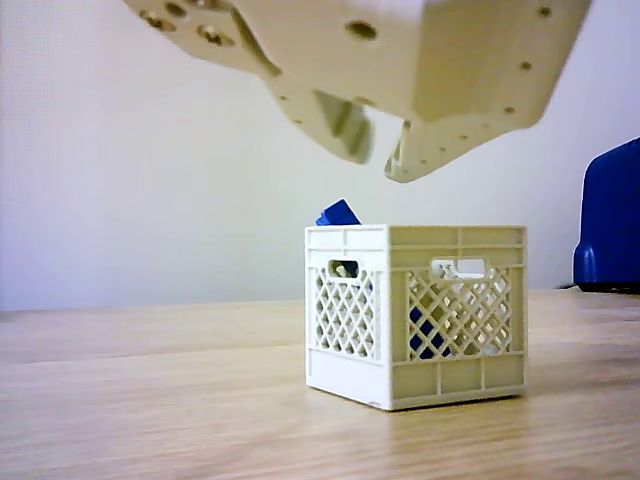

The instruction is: Grasp a peg and put it in the crate.

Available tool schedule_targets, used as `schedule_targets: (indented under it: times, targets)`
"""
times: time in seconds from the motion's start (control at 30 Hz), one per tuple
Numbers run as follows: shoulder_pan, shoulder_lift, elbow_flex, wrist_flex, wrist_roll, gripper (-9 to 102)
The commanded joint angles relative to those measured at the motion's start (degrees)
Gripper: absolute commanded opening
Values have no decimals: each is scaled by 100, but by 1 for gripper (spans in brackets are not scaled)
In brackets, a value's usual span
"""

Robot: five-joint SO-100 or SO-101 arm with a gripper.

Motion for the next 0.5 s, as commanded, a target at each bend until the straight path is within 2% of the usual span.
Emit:
schedule_targets:
  times: [0.0, 0.17, 0.47]
  targets:
    - [-378, 1380, 97, 536, 185, 0]
    - [-1046, 3129, 299, 2039, 1371, 0]
    - [-2522, 6231, 264, 5511, 4377, 0]
